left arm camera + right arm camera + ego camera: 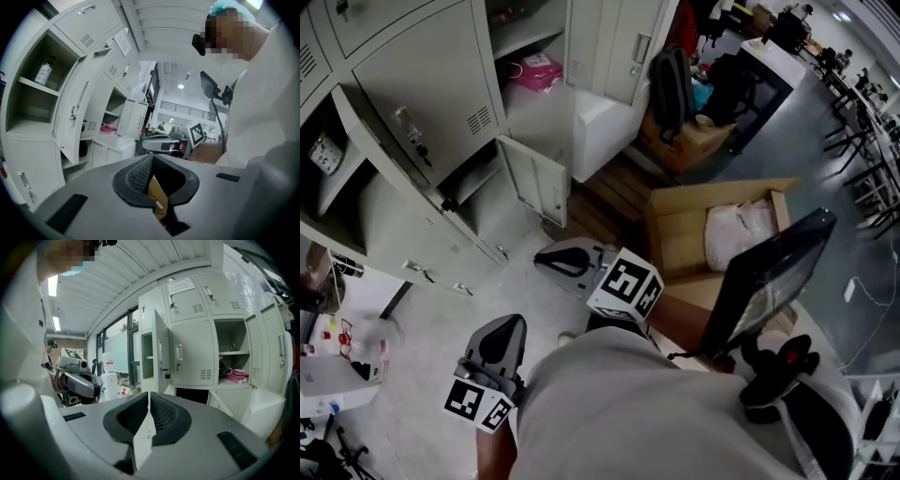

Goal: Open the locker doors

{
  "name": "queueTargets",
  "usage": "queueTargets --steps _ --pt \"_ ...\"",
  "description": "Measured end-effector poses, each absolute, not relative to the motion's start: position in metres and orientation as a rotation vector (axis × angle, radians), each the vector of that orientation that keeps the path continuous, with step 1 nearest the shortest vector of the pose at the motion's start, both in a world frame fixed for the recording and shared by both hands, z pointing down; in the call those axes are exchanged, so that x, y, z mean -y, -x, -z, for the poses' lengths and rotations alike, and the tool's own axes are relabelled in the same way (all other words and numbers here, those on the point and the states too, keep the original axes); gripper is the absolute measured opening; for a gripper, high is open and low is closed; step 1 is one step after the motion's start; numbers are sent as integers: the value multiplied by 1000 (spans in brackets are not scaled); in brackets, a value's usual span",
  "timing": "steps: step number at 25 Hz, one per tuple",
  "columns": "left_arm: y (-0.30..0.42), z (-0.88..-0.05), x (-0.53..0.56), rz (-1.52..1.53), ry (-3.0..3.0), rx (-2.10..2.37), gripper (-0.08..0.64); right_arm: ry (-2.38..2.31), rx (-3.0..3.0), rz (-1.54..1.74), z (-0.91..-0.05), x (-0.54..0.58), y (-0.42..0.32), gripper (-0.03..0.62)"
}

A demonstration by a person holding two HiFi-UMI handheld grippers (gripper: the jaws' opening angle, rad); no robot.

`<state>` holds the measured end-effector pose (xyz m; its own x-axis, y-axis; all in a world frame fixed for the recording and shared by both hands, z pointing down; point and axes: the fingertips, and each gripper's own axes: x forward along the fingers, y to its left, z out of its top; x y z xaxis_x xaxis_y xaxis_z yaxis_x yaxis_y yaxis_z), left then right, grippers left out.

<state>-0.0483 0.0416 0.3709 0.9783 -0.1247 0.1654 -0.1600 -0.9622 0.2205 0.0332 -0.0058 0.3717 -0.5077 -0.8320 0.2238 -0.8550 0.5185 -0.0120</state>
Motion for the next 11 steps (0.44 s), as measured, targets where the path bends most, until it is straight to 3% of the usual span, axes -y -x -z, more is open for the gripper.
queueTargets --steps 11 --pt "19 -370 -52 -241 -2894 129 11 -1499 2514 -222 -378 -12 -64 26"
